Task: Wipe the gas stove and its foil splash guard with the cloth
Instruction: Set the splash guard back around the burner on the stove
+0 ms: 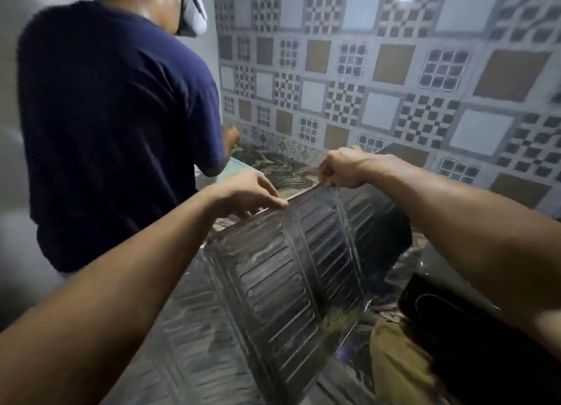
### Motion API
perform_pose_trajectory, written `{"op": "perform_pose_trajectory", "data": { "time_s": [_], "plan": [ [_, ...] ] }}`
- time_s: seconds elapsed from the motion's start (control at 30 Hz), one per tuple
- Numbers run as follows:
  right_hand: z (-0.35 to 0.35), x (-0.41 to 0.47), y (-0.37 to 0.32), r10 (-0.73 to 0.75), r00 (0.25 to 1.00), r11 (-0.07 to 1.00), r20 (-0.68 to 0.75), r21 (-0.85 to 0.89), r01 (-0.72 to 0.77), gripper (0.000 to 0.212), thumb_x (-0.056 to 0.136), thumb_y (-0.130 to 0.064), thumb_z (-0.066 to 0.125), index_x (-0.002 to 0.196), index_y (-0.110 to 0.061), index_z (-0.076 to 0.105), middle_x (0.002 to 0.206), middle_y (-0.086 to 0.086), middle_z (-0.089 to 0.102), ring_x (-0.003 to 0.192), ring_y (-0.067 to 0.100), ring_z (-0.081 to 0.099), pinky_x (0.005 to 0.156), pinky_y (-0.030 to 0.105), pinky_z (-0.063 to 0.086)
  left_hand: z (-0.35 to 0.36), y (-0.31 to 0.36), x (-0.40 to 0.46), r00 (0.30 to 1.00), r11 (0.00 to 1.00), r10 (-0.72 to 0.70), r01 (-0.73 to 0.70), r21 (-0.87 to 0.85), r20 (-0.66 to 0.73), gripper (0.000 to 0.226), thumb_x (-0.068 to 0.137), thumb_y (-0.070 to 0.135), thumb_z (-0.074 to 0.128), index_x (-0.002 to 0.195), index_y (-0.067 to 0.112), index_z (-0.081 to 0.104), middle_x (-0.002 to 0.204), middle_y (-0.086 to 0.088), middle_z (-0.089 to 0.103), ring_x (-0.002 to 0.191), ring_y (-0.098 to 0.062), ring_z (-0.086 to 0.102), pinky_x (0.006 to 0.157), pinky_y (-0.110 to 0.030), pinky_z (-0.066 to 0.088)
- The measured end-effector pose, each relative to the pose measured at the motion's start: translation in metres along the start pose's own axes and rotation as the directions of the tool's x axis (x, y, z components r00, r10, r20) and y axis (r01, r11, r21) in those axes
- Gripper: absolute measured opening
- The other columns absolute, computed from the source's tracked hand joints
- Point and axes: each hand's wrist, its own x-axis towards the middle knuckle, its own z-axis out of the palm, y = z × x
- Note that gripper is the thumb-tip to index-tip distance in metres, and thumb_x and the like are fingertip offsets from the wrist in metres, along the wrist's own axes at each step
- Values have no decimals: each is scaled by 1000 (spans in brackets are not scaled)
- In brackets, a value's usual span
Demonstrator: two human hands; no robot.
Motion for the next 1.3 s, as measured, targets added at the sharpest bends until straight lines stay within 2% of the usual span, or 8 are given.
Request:
{"op": "perform_pose_trajectory", "data": {
  "time_s": [0.1, 0.17, 0.43, 0.6, 0.7, 0.93, 1.13, 1.3],
  "plan": [
    [-26, -9, 14, -9, 1000, 993, -8, 118, 9, 11, 84, -20, 71, 83, -31, 68, 92, -4, 66, 82, 12, 56, 61, 18, 37, -39, -1, -22, 980, 997, -62, 53, 51, 187, 72, 42, 63, 86, 89, 10, 76, 70, -3, 62, 59, -16, 56, 59, -27, 52],
    [-41, -12, 27, 7, 998, 991, -62, 136, 1, 9, 83, -19, 72, 92, -23, 74, 97, 0, 69, 86, 14, 59, 70, 21, 45, -63, -6, -30, 967, 991, -92, 65, 118, 239, 83, 30, 63, 88, 92, 9, 76, 76, -5, 69, 68, -19, 63, 62, -30, 56],
    [-87, -31, 101, 159, 967, 974, -201, 190, -121, 8, 85, -21, 71, 92, -24, 73, 104, 0, 68, 92, 20, 60, 85, 30, 46, -93, -18, -24, 961, 945, -194, 130, 301, 197, 33, 65, 13, 88, 95, 9, 73, 75, 2, 71, 66, -12, 65, 63, -31, 56],
    [-109, -58, 151, 283, 908, 937, -309, 292, -193, 16, 87, -9, 67, 97, -19, 74, 104, 1, 69, 95, 21, 59, 93, 35, 47, -89, -21, -1, 991, 931, -98, 59, 361, 90, 29, 49, 24, 80, 74, 11, 74, 65, 1, 65, 63, -13, 55, 62, -29, 43],
    [-118, -76, 182, 377, 840, 921, -391, 256, -294, 25, 86, -2, 62, 100, -19, 73, 102, 1, 70, 88, 18, 58, 87, 30, 46, -83, -9, 16, 998, 915, -13, 34, 402, -57, 4, 69, 10, 76, 67, 10, 72, 57, 6, 57, 54, -4, 51, 57, -23, 40],
    [-124, -130, 252, 509, 713, 861, -482, 290, -419, 23, 86, -8, 63, 104, -18, 72, 110, 4, 71, 98, 26, 63, 95, 36, 48, -42, 71, 61, 994, 983, 105, -100, 152, -24, 12, 63, 12, 78, 72, 5, 75, 75, -14, 71, 73, -26, 66, 78, -43, 53],
    [-105, -175, 313, 572, 565, 814, -595, 325, -482, 22, 89, -14, 62, 109, -17, 71, 112, 12, 69, 100, 33, 61, 90, 39, 50, 32, 144, 78, 970, 968, 235, -229, -106, 56, 47, 48, 20, 80, 86, -7, 70, 72, -13, 67, 60, -21, 60, 64, -28, 49],
    [-85, -213, 359, 584, 451, 784, -675, 324, -530, 20, 89, -14, 62, 106, -14, 72, 106, 16, 71, 97, 37, 62, 85, 40, 50, 96, 201, 99, 950, 935, 302, -278, -219, 83, 16, 60, 15, 80, 73, 7, 74, 72, -7, 69, 66, -18, 61, 71, -26, 46]
  ]
}}
